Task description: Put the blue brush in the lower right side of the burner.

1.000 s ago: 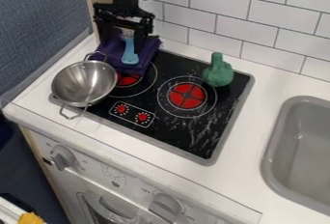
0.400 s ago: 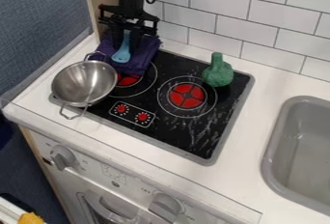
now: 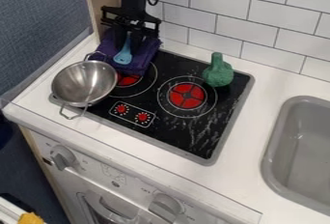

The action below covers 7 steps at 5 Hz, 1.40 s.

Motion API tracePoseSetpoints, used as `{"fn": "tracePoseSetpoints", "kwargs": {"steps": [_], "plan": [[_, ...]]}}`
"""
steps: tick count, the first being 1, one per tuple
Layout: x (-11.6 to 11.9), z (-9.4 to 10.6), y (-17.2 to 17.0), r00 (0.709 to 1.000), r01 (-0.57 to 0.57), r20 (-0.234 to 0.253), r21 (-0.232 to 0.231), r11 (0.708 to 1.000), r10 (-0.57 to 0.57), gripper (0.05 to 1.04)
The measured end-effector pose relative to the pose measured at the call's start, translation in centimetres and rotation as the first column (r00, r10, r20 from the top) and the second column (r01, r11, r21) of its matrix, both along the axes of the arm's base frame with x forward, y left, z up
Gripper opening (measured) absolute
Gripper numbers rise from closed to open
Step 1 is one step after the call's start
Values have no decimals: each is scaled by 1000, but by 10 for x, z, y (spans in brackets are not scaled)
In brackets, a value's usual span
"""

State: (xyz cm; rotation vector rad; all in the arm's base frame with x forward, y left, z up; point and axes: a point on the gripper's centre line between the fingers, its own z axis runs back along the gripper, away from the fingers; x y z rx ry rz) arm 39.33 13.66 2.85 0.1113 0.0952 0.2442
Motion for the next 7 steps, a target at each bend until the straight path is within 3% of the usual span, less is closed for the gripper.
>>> {"fn": "tracePoseSetpoints", "kwargs": {"steps": [1,2,3,4,5,7], "plan": [[10,31,-13,993,27,112,-12,1000,-25,315],[15,56,-45,980,97,178,-20,995,-92,315],[5,54,-78,974,167,166,-55,984,-156,315],[-21,42,-103,973,208,119,-77,975,-198,315],[-48,36,-113,973,221,83,-90,971,-214,315],[-72,20,-114,970,241,46,-91,966,-238,315]]}}
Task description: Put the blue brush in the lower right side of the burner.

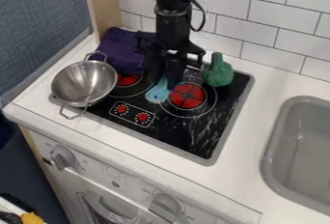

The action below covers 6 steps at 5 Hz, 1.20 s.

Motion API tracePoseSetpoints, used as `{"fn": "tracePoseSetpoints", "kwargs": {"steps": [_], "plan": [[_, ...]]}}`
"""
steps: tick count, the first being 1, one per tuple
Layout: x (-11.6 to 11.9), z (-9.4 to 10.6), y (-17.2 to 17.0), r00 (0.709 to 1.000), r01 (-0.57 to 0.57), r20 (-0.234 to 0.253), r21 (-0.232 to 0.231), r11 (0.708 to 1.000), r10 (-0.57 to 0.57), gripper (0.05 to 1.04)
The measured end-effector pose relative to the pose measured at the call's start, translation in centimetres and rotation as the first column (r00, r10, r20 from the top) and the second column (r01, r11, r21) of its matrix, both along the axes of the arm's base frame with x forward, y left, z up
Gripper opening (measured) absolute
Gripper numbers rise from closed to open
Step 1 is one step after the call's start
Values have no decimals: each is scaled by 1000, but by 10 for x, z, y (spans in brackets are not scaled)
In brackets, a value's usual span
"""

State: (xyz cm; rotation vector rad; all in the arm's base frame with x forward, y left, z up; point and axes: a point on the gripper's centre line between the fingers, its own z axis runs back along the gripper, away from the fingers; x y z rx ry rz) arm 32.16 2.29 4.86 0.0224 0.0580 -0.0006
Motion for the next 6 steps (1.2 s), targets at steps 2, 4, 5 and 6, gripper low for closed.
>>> {"fn": "tracePoseSetpoints", "kwargs": {"steps": [2,4,5,6], "plan": [[-4,-18,-4,997,74,-28,7,997,-74,315],[-11,-32,-5,993,88,-82,26,996,-85,364],[-14,-35,0,994,67,-86,22,998,-65,662],[-16,-29,2,995,74,-70,19,997,-73,945]]}}
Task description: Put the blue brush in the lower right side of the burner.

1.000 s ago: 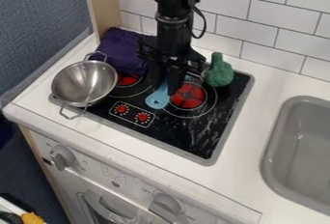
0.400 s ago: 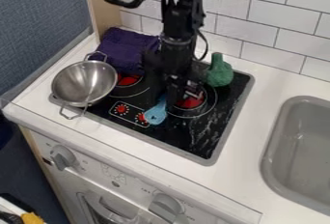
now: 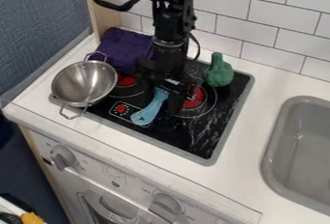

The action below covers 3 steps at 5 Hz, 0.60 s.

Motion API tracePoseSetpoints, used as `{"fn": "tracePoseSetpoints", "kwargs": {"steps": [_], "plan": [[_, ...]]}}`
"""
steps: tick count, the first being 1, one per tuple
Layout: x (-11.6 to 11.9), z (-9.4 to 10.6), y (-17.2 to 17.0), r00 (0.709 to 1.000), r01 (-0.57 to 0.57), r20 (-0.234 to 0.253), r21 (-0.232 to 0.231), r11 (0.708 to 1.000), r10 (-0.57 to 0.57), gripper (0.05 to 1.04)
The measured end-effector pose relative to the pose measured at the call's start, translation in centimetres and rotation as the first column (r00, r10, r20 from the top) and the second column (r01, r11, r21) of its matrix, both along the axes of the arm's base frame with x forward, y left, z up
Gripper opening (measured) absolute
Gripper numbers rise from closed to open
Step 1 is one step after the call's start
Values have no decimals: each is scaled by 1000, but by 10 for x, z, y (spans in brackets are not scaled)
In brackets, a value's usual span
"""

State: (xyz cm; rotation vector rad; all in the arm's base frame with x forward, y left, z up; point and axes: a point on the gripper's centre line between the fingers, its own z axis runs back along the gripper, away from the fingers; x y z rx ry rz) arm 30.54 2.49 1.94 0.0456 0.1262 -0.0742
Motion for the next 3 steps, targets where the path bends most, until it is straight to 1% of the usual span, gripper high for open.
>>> {"fn": "tracePoseSetpoints", "kwargs": {"steps": [1,2,3], "plan": [[1,25,0,997,17,73,3,1000,-17,1007],[-1,52,1,986,27,163,16,1000,-29,1003],[-4,60,3,982,33,189,-5,999,-31,1000]]}}
